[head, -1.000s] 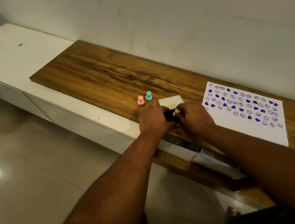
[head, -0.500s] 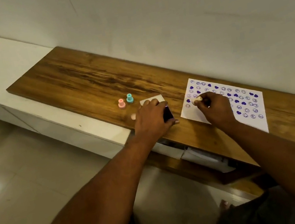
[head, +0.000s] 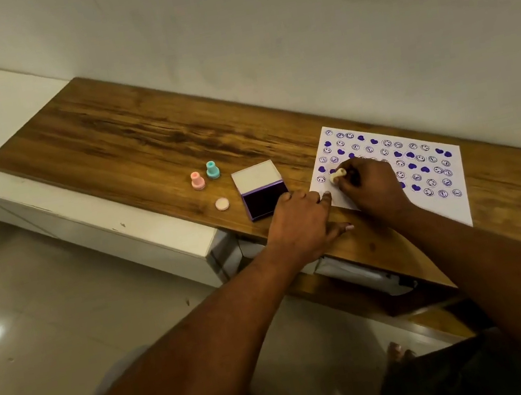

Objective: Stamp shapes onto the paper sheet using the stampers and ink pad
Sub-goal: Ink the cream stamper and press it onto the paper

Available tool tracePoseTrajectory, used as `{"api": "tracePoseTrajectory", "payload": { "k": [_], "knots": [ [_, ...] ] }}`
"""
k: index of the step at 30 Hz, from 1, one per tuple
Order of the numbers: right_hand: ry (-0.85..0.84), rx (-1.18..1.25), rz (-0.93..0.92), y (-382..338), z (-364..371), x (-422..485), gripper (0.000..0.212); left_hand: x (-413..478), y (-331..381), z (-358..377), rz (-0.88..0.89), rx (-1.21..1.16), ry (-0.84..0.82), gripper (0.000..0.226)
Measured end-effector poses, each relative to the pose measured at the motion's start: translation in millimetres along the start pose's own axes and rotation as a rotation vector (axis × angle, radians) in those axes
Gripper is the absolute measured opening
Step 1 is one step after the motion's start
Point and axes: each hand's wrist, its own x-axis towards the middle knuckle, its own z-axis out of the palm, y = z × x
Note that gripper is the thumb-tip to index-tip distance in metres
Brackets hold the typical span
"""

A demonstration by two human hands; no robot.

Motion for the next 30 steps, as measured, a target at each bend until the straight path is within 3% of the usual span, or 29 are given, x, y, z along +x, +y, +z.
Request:
{"api": "tracePoseTrajectory", "payload": {
  "k": [10,16,20,30],
  "knots": [
    [-0.006,-0.074,-0.053,-3.7,-4.0,4.2,0.023,-1.3,0.6,5.3,-0.024,-0.063,-0.026,0.081],
    [0.257,-0.036,-0.159,-39.3,-35.5,22.6,0.022,-2.4,1.4,7.2,-0.018,-0.106,-0.028,0.074],
    [0.014,-0.202,-0.058,-14.7,6.9,1.0,0.025,-3.0,1.4,6.7,-0.018,-0.074,-0.001,0.072],
    [-0.095,-0.332,0.001,-22.9,1.2,10.3,0.036,-2.6,3.1,3.8,-0.030,-0.078,0.003,0.072]
  ]
}}
